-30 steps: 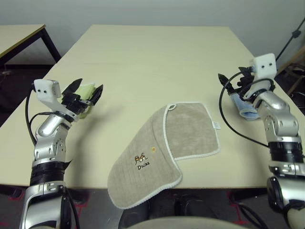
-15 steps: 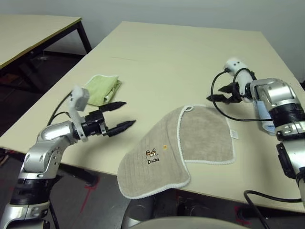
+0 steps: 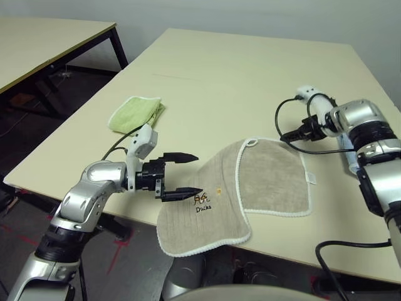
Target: Fold the towel and set it aside.
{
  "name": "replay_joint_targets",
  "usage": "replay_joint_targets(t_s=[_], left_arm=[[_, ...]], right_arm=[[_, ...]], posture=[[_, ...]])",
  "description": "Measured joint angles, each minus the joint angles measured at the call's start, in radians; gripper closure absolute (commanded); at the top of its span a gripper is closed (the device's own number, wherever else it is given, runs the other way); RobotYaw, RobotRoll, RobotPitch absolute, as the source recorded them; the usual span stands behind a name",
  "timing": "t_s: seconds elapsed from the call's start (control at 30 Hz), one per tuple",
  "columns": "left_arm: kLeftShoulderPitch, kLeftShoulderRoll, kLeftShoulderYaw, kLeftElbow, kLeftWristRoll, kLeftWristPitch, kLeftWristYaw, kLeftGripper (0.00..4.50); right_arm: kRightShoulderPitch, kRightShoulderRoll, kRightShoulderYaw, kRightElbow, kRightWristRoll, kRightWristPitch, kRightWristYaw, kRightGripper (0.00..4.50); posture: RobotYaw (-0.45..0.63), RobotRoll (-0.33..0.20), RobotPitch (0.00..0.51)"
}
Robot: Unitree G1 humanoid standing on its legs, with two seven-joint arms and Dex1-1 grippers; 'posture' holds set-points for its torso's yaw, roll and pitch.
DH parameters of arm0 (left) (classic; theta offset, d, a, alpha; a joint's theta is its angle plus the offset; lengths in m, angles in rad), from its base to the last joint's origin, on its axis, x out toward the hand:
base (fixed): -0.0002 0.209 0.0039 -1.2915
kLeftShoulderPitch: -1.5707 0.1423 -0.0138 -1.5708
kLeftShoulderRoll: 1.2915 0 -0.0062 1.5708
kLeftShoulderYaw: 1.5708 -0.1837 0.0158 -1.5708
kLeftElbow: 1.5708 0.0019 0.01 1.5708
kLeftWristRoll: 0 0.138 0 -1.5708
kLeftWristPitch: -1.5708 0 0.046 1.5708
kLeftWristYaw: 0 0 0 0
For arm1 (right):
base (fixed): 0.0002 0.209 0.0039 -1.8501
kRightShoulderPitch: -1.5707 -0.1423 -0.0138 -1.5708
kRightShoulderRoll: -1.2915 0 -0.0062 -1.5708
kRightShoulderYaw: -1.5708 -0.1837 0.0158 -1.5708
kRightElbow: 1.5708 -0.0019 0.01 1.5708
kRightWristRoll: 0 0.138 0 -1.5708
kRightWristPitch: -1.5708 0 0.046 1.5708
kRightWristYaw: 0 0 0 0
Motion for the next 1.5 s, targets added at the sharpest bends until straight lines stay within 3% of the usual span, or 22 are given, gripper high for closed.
replay_joint_targets(t_s=[0.13, 0.2, 0.37, 0.57, 1.0, 1.27, 1.5], left_arm=[[-0.006, -0.005, -0.002, 0.0, 0.0, 0.003, 0.003, 0.04], [-0.013, -0.007, -0.002, 0.0, 0.0, 0.005, 0.005, 0.0], [-0.022, -0.013, -0.002, 0.0, 0.0, 0.021, 0.014, 0.0], [-0.039, -0.013, -0.002, -0.006, 0.001, 0.078, 0.056, 0.0], [-0.108, -0.031, -0.001, -0.07, -0.094, 0.329, 0.141, 0.0], [-0.18, -0.048, -0.008, -0.075, -0.107, 0.407, 0.187, 0.0], [-0.36, -0.224, -0.093, 0.02, -0.031, 0.522, 0.386, 0.0]], right_arm=[[0.006, 0.024, -0.019, 0.042, -0.009, -0.007, -0.044, 0.0], [0.006, 0.033, -0.028, 0.056, -0.014, -0.017, -0.065, 0.4], [0.005, 0.049, -0.055, 0.083, -0.022, -0.035, -0.112, 2.13], [-0.017, 0.062, -0.064, 0.083, -0.024, -0.028, -0.059, 4.41], [-0.228, -0.017, -0.032, -0.217, -0.018, 0.074, 0.231, 4.47], [-0.422, 0.033, -0.105, -0.195, 0.027, 0.068, 0.156, 4.47], [-0.463, 0.11, -0.144, -0.028, 0.024, -0.064, -0.037, 4.47]], posture=[[0.27, 0.0, 0.04], [0.27, 0.0, 0.039], [0.27, 0.0, 0.036], [0.26, 0.0, 0.036], [0.22, 0.0, 0.034], [0.23, 0.0, 0.034], [0.25, 0.0, 0.047]])
